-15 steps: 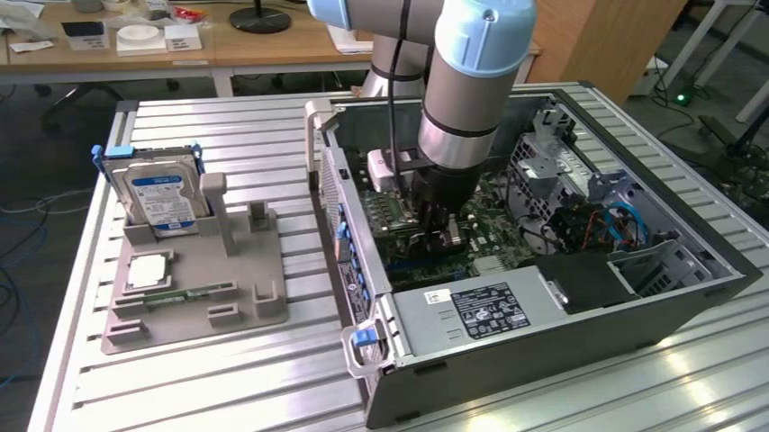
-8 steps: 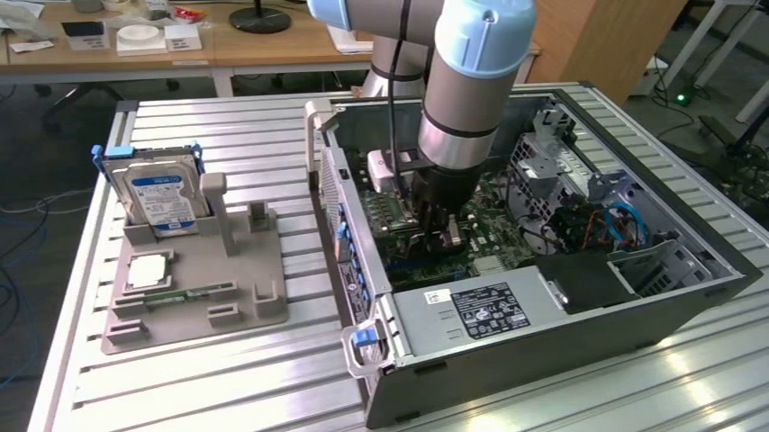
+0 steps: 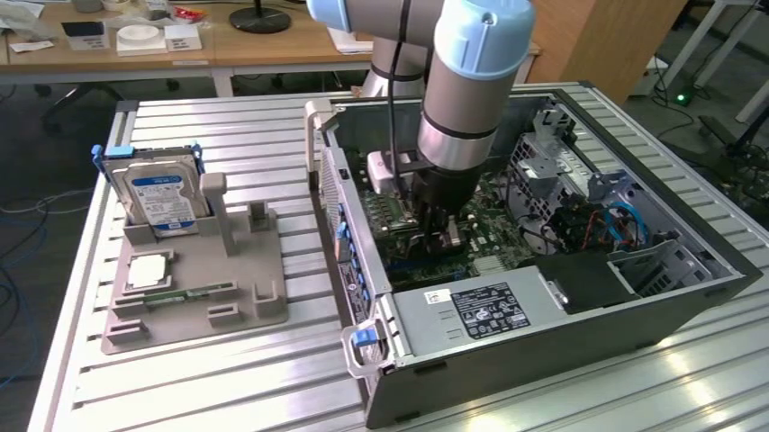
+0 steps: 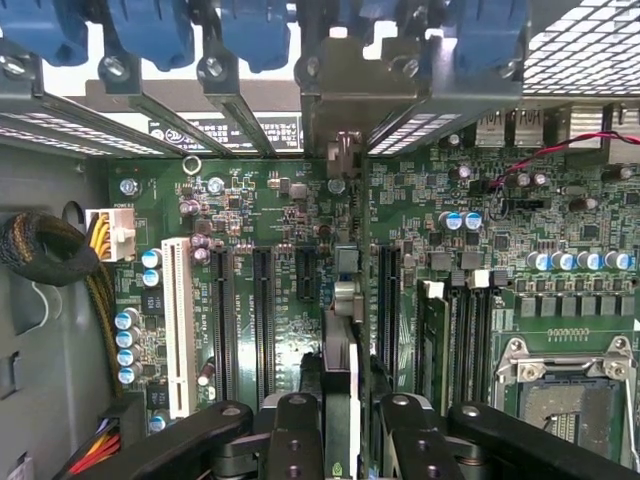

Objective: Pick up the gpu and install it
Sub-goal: 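Insert the gpu into the slot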

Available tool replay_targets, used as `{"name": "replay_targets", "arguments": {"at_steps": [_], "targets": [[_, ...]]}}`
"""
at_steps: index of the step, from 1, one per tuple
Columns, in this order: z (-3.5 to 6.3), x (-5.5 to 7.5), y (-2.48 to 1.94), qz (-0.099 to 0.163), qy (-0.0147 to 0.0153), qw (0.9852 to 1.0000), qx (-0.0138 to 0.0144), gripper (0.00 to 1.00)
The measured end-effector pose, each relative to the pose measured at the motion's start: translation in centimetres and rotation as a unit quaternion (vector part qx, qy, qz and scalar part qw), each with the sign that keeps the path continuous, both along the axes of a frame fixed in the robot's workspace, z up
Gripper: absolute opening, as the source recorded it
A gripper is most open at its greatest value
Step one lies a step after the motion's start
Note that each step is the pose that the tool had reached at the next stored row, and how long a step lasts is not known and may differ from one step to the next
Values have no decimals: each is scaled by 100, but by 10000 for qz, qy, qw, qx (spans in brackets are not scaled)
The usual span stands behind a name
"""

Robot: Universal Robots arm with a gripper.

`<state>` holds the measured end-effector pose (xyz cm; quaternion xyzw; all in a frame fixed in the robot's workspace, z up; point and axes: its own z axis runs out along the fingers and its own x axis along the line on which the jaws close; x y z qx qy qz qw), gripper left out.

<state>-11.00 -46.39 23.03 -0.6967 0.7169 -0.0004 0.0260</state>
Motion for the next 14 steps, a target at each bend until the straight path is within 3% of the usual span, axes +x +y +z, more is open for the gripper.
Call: {"name": "replay_targets", "arguments": {"at_steps": [14], "targets": [[-7,-18,0,1,-2,10000,-4,27]]}}
